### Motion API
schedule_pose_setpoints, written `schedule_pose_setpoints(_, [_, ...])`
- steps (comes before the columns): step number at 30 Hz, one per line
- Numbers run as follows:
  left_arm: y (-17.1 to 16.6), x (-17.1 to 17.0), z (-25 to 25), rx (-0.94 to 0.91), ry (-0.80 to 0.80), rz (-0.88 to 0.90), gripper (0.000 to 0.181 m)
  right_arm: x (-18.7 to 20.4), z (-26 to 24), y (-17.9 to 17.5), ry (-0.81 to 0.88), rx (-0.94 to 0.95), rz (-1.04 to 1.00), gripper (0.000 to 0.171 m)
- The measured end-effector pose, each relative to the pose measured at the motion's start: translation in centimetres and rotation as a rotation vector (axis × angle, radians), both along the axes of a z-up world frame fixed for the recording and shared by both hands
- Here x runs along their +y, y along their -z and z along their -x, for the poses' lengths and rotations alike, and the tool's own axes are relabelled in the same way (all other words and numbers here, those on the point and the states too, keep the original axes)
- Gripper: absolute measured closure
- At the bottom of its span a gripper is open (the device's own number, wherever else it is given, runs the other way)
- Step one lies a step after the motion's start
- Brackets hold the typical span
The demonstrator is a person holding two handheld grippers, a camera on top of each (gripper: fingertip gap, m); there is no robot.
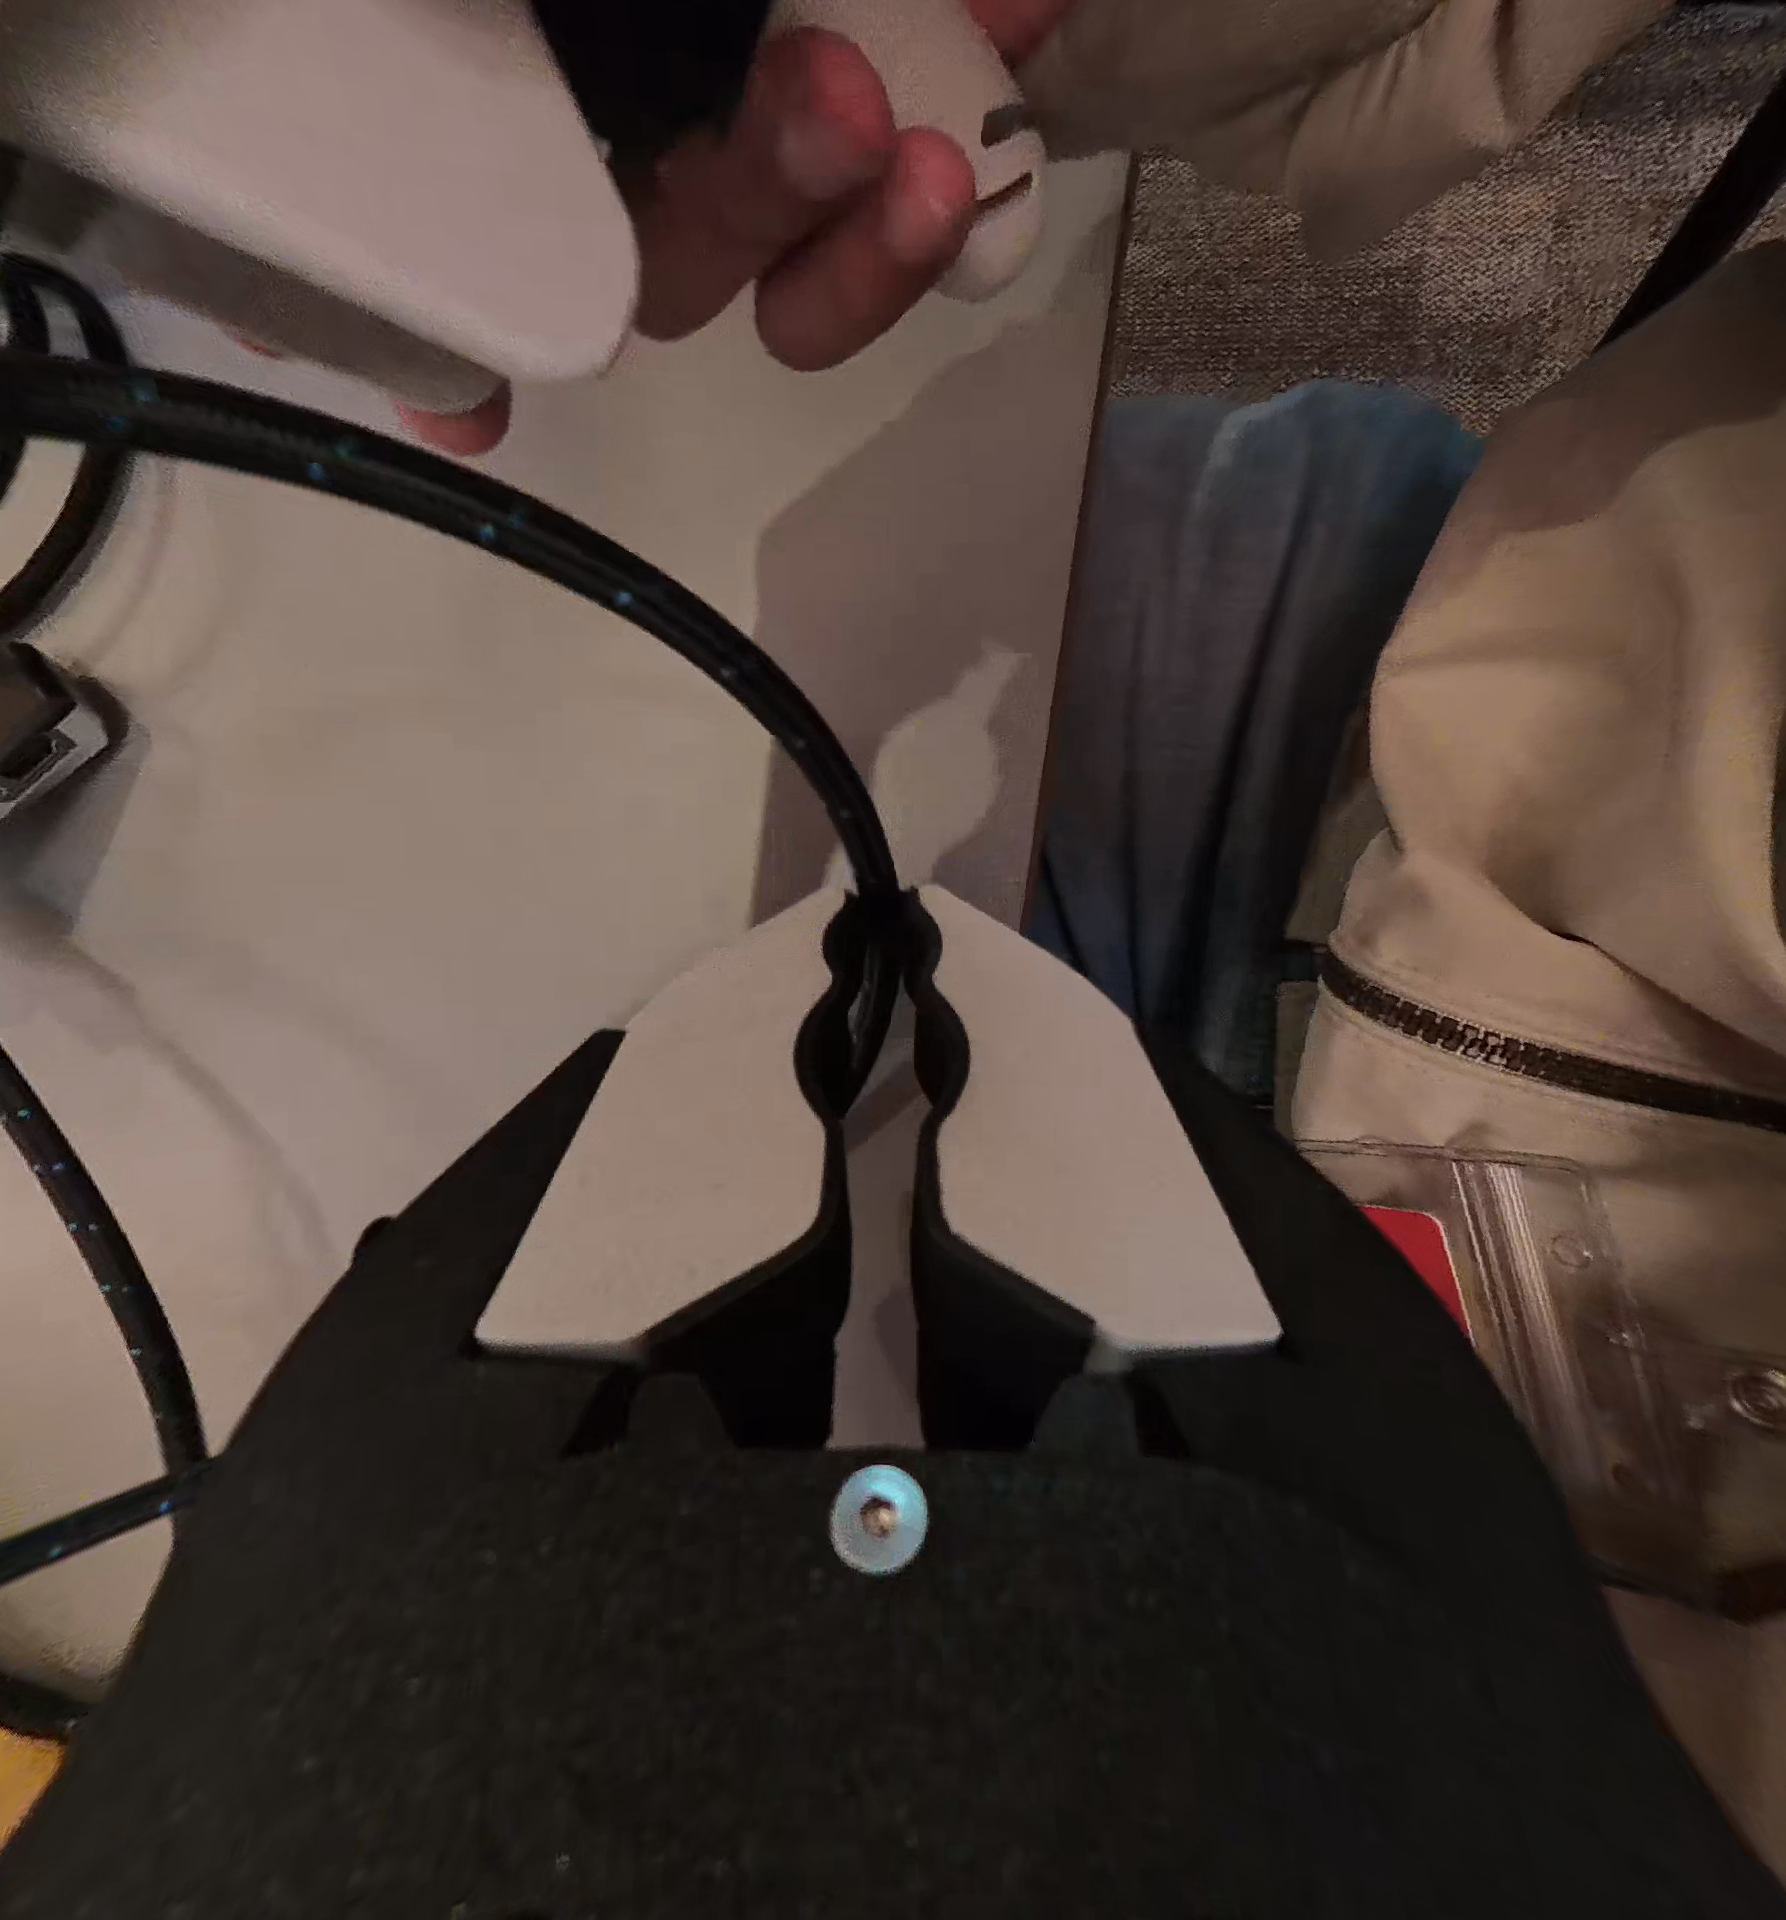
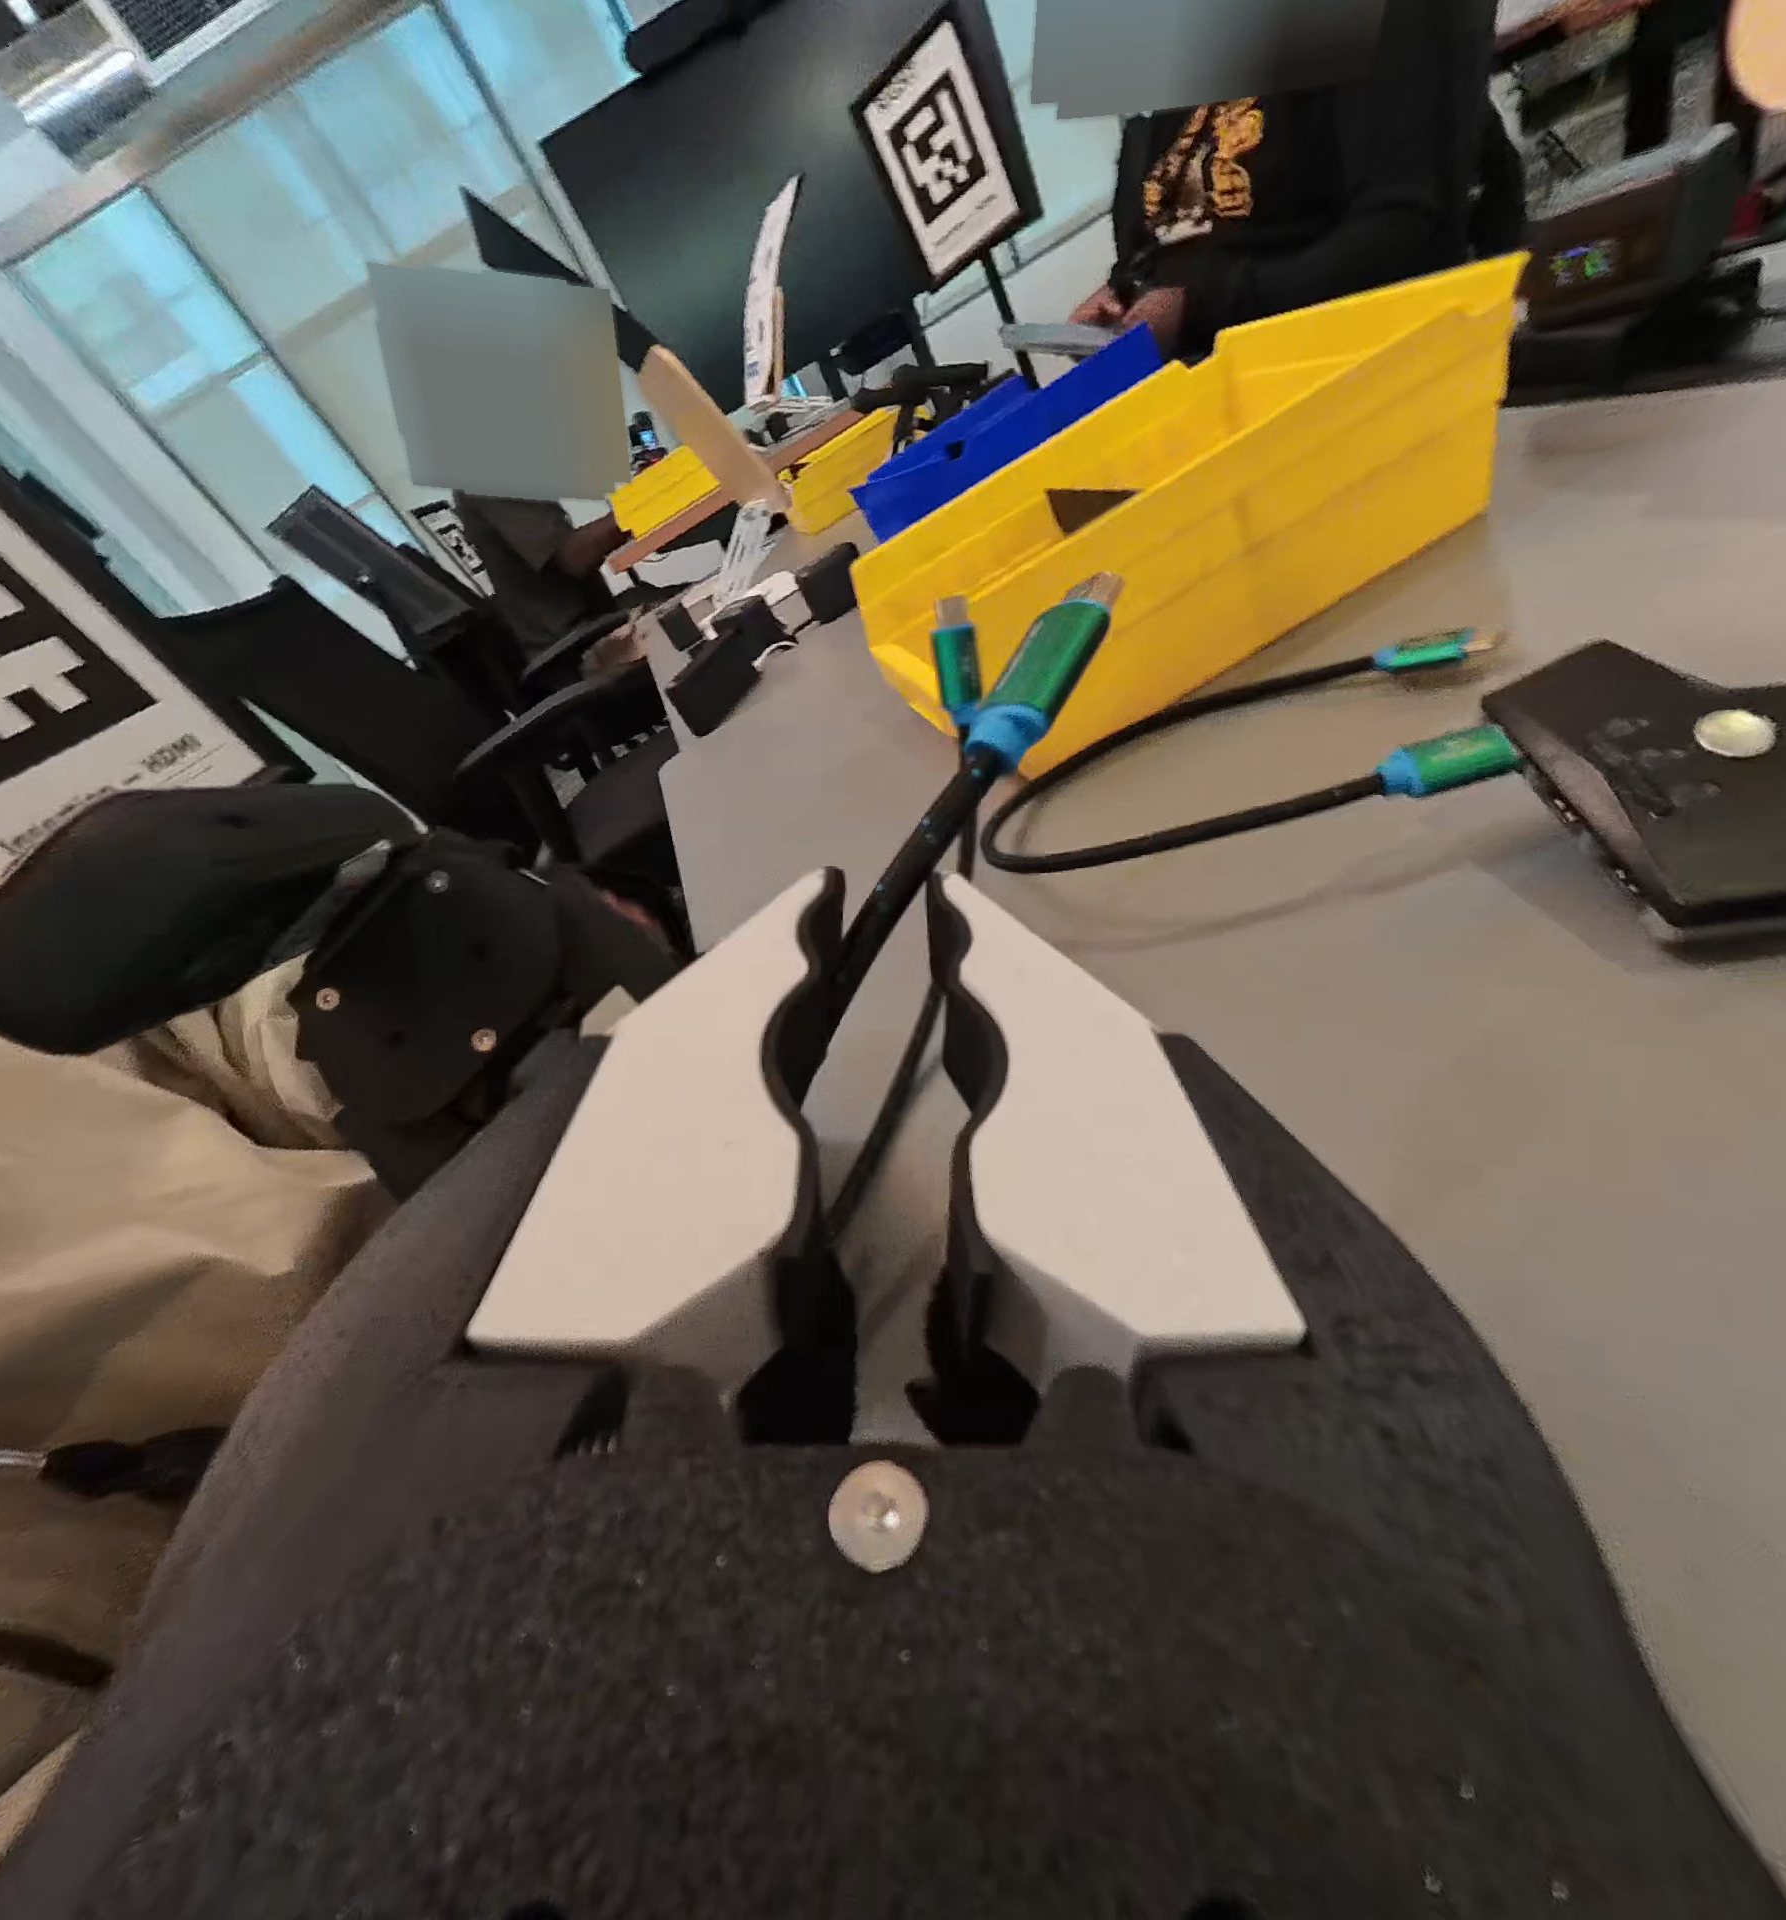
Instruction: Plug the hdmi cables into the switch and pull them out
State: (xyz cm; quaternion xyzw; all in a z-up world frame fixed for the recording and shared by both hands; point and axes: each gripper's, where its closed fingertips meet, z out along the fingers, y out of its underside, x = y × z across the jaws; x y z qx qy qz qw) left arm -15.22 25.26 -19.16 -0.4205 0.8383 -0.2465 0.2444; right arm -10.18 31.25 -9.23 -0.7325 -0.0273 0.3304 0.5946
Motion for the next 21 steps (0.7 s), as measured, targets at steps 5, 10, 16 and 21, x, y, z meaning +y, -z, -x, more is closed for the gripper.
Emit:
schedule_pose_setpoints(5, [0.9, 1.4, -0.1, -0.027, -0.065, 0.052, 0.174, 0.6, -3.1, 3.6, 0.096, -0.039, 0.167, 0.161])
schedule_pose_setpoints(10, [-0.6, 4.8, -0.9, -0.165, -0.186, 0.073, 0.172, 0.1, -5.9, 7.7, 0.193, -0.178, 0.346, 0.162])
schedule_pose_setpoints(16, [-3.6, 14.9, -0.8, -0.355, -0.607, 0.196, 0.159, -0.1, -6.2, 8.7, 0.193, -0.327, 0.382, 0.163])
schedule_pose_setpoints(21, [-3.6, 19.4, -0.3, -0.378, -0.74, 0.371, 0.135, -0.1, -5.9, 9.1, 0.162, -0.341, 0.374, 0.163])
